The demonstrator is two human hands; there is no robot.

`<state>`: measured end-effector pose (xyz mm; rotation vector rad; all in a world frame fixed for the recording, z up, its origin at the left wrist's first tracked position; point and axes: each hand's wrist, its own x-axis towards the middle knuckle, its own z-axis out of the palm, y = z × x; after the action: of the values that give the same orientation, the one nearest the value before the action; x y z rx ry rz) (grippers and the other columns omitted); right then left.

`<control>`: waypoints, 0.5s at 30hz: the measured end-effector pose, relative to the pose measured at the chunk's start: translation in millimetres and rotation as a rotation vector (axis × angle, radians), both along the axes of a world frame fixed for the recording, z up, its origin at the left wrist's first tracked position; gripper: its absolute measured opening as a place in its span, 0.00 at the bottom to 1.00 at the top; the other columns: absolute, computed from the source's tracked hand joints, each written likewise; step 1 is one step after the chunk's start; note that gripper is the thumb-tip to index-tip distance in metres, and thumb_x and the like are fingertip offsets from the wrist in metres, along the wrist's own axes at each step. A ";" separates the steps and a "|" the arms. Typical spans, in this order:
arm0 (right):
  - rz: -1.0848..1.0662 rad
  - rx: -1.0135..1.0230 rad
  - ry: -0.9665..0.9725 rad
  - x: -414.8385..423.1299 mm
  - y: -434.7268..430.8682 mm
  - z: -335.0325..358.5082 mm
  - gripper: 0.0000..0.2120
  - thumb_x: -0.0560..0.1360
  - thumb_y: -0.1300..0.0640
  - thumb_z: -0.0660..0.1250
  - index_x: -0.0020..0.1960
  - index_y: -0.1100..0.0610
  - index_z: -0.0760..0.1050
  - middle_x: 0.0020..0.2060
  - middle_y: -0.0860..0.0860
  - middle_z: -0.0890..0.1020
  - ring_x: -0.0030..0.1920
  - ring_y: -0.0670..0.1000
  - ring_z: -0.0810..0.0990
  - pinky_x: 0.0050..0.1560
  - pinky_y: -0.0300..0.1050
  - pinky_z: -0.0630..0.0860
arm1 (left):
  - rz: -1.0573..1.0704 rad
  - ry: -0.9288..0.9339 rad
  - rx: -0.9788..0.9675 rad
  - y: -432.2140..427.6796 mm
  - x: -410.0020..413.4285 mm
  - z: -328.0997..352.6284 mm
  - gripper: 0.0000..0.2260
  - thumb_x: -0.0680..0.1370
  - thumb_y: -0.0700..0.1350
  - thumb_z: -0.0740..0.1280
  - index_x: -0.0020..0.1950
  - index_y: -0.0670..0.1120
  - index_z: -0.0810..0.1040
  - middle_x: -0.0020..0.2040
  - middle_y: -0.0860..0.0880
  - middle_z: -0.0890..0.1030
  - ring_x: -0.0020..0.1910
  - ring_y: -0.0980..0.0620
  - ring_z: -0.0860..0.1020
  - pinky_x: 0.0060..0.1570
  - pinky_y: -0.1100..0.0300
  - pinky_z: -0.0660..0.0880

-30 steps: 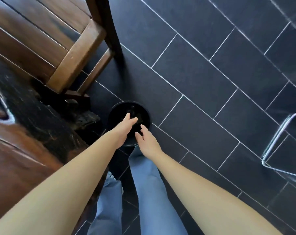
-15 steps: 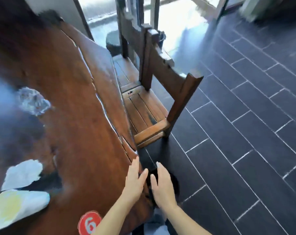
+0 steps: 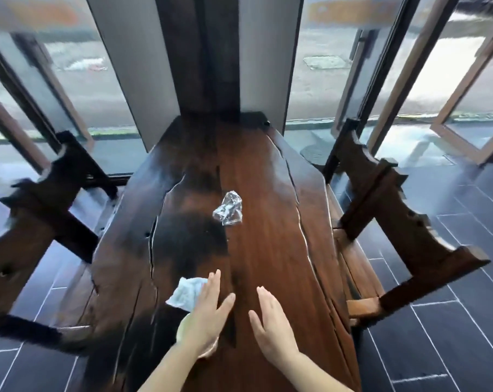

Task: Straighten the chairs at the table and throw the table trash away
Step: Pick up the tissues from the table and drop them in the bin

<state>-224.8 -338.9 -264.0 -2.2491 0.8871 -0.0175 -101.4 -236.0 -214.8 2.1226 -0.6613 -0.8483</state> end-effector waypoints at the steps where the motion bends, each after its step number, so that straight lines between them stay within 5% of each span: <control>1: 0.017 -0.019 -0.005 14.1 0.6 1.1 0.39 0.75 0.33 0.37 0.77 0.55 0.52 0.77 0.49 0.58 0.76 0.46 0.54 0.71 0.33 0.46 | 0.018 -0.004 -0.002 3.4 17.4 -0.4 0.29 0.79 0.57 0.56 0.76 0.55 0.46 0.77 0.51 0.50 0.76 0.51 0.49 0.74 0.47 0.52; 3: 0.052 -0.042 0.006 38.3 -1.8 2.9 0.31 0.80 0.40 0.45 0.78 0.55 0.52 0.77 0.49 0.57 0.76 0.47 0.53 0.71 0.33 0.46 | 0.037 -0.037 0.030 7.3 51.4 -3.4 0.32 0.76 0.58 0.55 0.76 0.50 0.48 0.78 0.48 0.49 0.76 0.49 0.47 0.74 0.46 0.49; 5: 0.076 -0.056 0.019 58.1 -9.0 4.1 0.34 0.77 0.37 0.42 0.78 0.55 0.51 0.77 0.49 0.57 0.77 0.47 0.52 0.72 0.35 0.46 | 0.060 -0.010 0.032 8.6 79.7 -6.0 0.29 0.78 0.52 0.57 0.76 0.47 0.51 0.77 0.47 0.52 0.76 0.48 0.48 0.74 0.49 0.47; 9: 0.083 -0.071 0.032 95.1 -31.2 -3.9 0.27 0.81 0.47 0.55 0.77 0.50 0.52 0.78 0.49 0.54 0.77 0.49 0.50 0.74 0.43 0.54 | 0.075 0.112 0.047 17.8 110.7 -21.4 0.23 0.78 0.43 0.60 0.74 0.47 0.61 0.71 0.49 0.67 0.69 0.50 0.65 0.66 0.58 0.60; 12: 0.092 -0.117 0.063 126.2 -52.7 -8.4 0.27 0.80 0.47 0.58 0.77 0.47 0.53 0.78 0.50 0.52 0.77 0.52 0.49 0.73 0.48 0.57 | 0.033 0.181 0.129 24.2 120.8 -48.6 0.27 0.76 0.42 0.62 0.74 0.51 0.58 0.67 0.47 0.70 0.60 0.50 0.72 0.60 0.60 0.66; 15: 0.152 -0.232 0.124 165.4 -80.8 -9.7 0.28 0.80 0.48 0.59 0.77 0.47 0.52 0.78 0.52 0.50 0.77 0.57 0.48 0.74 0.52 0.57 | -0.019 0.175 0.229 27.0 126.8 -78.1 0.32 0.75 0.41 0.65 0.75 0.51 0.54 0.71 0.44 0.66 0.66 0.46 0.69 0.65 0.56 0.66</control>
<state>-59.4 -419.8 -273.7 -2.5529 0.8102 0.0936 25.4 -209.0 -292.9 2.2131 -0.5137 -1.1522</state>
